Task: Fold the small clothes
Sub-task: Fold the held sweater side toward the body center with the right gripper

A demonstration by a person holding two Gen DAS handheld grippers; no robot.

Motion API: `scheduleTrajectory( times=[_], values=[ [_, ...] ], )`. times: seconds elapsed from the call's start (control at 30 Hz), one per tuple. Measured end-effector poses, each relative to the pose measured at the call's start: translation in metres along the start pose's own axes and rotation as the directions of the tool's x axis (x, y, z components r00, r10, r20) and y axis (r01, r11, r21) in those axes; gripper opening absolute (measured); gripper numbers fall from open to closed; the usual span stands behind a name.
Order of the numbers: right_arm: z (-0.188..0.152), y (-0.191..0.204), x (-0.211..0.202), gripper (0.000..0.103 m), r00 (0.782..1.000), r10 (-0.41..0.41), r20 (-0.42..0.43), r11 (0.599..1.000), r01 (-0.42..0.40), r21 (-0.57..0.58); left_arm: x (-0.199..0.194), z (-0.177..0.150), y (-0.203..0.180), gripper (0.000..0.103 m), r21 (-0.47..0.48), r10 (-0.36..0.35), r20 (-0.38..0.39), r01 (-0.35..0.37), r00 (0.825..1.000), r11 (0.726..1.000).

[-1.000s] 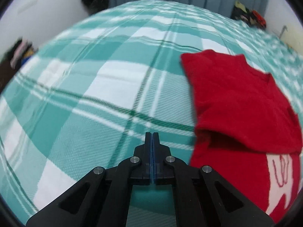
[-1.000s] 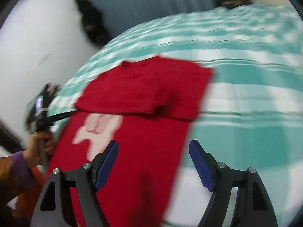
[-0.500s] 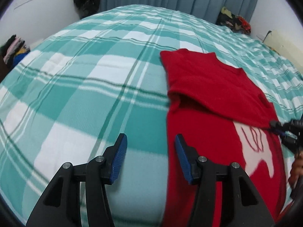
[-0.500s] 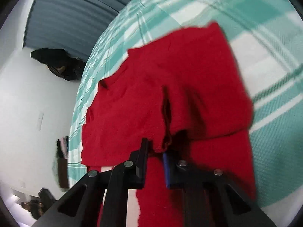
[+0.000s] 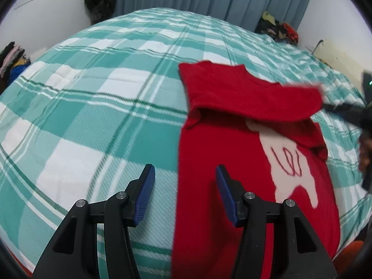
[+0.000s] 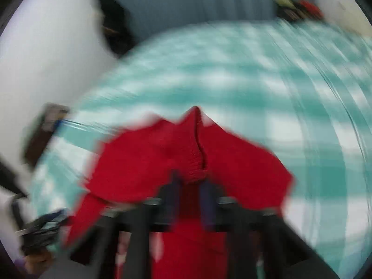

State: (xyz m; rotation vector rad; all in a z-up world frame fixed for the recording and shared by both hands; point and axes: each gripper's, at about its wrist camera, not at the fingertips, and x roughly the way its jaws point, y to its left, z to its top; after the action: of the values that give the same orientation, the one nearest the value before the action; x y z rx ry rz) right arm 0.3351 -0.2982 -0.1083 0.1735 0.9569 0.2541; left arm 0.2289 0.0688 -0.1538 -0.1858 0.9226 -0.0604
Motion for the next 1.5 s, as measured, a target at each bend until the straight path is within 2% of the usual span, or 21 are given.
scheduleTrajectory(
  times=[0.03,0.1,0.17,0.27,0.33,0.4,0.5,0.6,0.7,0.73,0.83,0.93,1.0,1.07,1.13,1.17,1.3,1.37,1.4,1.47,1.5],
  values=[
    [-0.014,-0.006,0.008,0.047,0.999,-0.039,-0.037,0.999,0.039,-0.005,-0.001,-0.004,-0.001,0.057,0.001,-0.002,-0.003,0.002,1.000,1.000],
    [-0.036,0.001,0.003,0.047,0.999,0.000,-0.034,0.999,-0.002,-0.050,-0.003,-0.013,-0.001,0.060,-0.003,-0.008,-0.008,0.008,1.000,1.000],
    [-0.061,0.031,-0.003,0.046,0.998,0.057,-0.032,0.986,-0.061,-0.154,-0.003,-0.022,0.001,0.062,-0.013,-0.007,-0.018,0.007,1.000,1.000],
    [-0.086,0.088,0.008,0.043,0.998,0.051,-0.026,0.927,-0.057,-0.370,-0.004,-0.028,0.000,0.062,-0.004,-0.003,-0.015,0.003,1.000,1.000],
    [-0.087,0.101,0.026,0.037,0.999,0.036,-0.040,0.915,-0.049,-0.401,-0.005,-0.027,0.001,0.062,-0.009,-0.005,-0.018,0.005,1.000,1.000],
    [-0.082,0.100,0.051,0.036,0.999,-0.014,-0.044,0.922,-0.005,-0.388,-0.008,-0.026,0.005,0.062,-0.033,-0.017,-0.018,0.017,1.000,0.999],
    [-0.071,0.089,0.072,0.009,0.999,-0.025,-0.035,0.956,0.014,-0.293,-0.007,-0.027,0.012,0.063,-0.050,-0.022,-0.017,0.021,1.000,0.999],
    [-0.056,0.092,0.060,0.004,0.995,0.096,0.004,0.981,-0.093,-0.170,-0.007,-0.030,0.014,0.063,-0.039,-0.021,-0.011,0.020,1.000,0.999],
    [-0.054,0.123,0.040,0.004,0.976,0.209,0.067,0.958,-0.191,-0.215,-0.006,-0.032,0.011,0.065,-0.027,-0.013,-0.003,0.012,1.000,1.000],
    [-0.057,0.133,0.044,0.009,0.979,0.194,0.054,0.952,-0.175,-0.250,-0.005,-0.032,0.009,0.067,-0.022,-0.007,-0.004,0.007,1.000,1.000],
    [-0.065,0.134,0.061,0.055,0.983,0.176,-0.060,0.954,-0.185,-0.235,-0.006,-0.032,0.008,0.067,-0.010,-0.004,-0.006,0.004,1.000,1.000],
    [-0.066,0.110,0.031,0.055,0.952,0.304,-0.027,0.937,-0.304,-0.171,-0.009,-0.034,0.013,0.067,-0.020,-0.011,-0.004,0.011,1.000,1.000],
    [-0.064,0.081,0.006,0.055,0.943,0.332,0.025,0.938,-0.328,-0.114,-0.008,-0.035,0.015,0.067,-0.020,-0.010,-0.002,0.010,1.000,1.000],
    [-0.059,0.037,-0.009,0.055,0.967,0.248,0.065,0.969,-0.249,-0.003,-0.008,-0.036,0.014,0.067,-0.016,-0.006,0.001,0.006,1.000,1.000],
    [-0.063,-0.015,-0.014,0.055,0.996,0.077,0.039,0.991,-0.081,0.110,-0.008,-0.036,0.012,0.068,-0.014,0.001,0.003,0.000,1.000,1.000],
    [-0.066,-0.026,-0.014,0.055,1.000,0.015,0.017,0.996,-0.016,0.093,-0.008,-0.036,0.012,0.068,-0.014,0.003,0.004,-0.003,1.000,1.000],
    [-0.093,-0.012,0.003,0.055,0.992,-0.089,-0.091,0.978,0.069,-0.196,-0.007,-0.037,0.010,0.070,-0.012,0.010,0.006,-0.010,1.000,1.000],
    [-0.099,0.006,0.020,0.053,0.985,-0.166,-0.055,0.935,0.139,-0.327,-0.005,-0.038,0.006,0.071,-0.004,0.023,0.006,-0.023,1.000,1.000],
    [-0.097,0.007,0.028,0.050,0.979,-0.202,-0.028,0.923,0.181,-0.340,-0.005,-0.038,0.005,0.072,0.001,0.031,0.006,-0.031,1.000,1.000],
    [-0.087,-0.007,0.039,0.017,0.961,-0.275,0.013,0.923,0.268,-0.275,-0.006,-0.037,0.004,0.072,0.004,0.038,0.003,-0.038,0.999,0.999],
    [-0.088,-0.028,0.041,0.018,0.953,-0.304,-0.002,0.935,0.298,-0.194,-0.007,-0.037,0.005,0.072,-0.001,0.035,0.000,-0.035,0.999,0.999]
  ],
)
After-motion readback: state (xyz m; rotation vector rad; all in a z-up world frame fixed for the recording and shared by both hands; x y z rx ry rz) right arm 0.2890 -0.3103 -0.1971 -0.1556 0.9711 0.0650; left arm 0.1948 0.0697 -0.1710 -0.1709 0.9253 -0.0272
